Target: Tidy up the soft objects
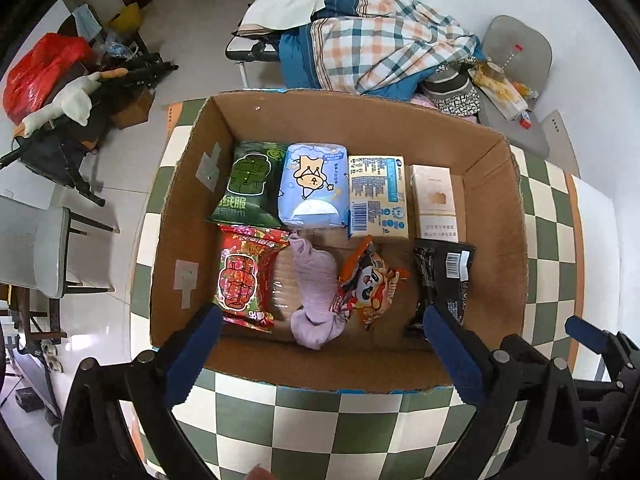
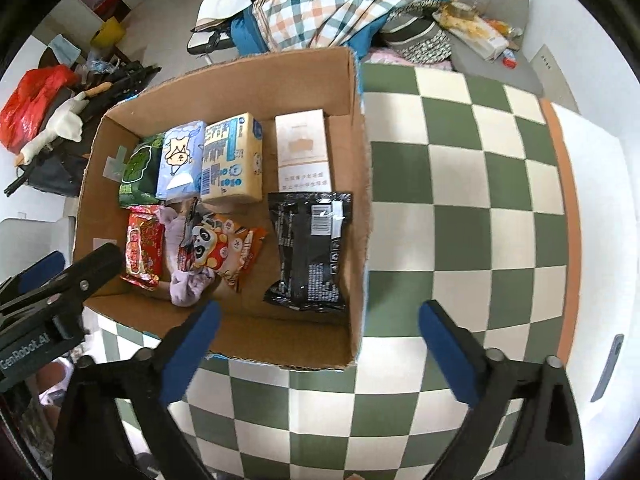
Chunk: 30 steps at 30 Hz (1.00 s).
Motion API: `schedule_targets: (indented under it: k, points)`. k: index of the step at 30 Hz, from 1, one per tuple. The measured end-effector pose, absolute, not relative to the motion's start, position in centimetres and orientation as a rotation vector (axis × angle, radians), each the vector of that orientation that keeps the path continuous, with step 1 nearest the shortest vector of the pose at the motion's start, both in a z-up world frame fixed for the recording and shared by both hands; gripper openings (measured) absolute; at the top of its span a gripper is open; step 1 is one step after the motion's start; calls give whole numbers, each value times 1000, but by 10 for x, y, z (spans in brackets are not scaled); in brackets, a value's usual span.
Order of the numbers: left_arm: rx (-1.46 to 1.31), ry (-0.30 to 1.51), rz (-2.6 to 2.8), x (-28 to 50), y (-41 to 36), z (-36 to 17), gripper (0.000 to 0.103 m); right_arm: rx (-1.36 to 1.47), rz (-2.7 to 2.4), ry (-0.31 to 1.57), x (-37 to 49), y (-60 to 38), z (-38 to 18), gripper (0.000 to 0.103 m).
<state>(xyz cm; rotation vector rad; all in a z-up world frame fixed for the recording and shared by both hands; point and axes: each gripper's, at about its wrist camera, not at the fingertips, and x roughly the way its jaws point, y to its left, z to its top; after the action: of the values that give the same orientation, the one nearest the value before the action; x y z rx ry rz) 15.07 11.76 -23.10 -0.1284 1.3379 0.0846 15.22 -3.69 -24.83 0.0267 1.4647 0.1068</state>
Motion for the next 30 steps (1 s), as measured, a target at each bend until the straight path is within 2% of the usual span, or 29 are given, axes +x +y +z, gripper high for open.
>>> schedule_targets:
  k: [7, 12, 21, 30]
  points:
    - [-111, 1296, 94, 136, 113, -210, 103, 1, 81, 1412, 143, -38, -231, 103]
    - [-107, 1233, 88, 115, 111, -170, 103, 21, 88, 1369, 128, -44, -202, 103]
    - [-68, 1110, 61, 56, 99, -86, 103, 59, 124, 1214, 67, -62, -100, 103]
    - [-62, 1040, 75, 7, 91, -39, 103, 14, 109, 1065, 7, -71, -18, 103]
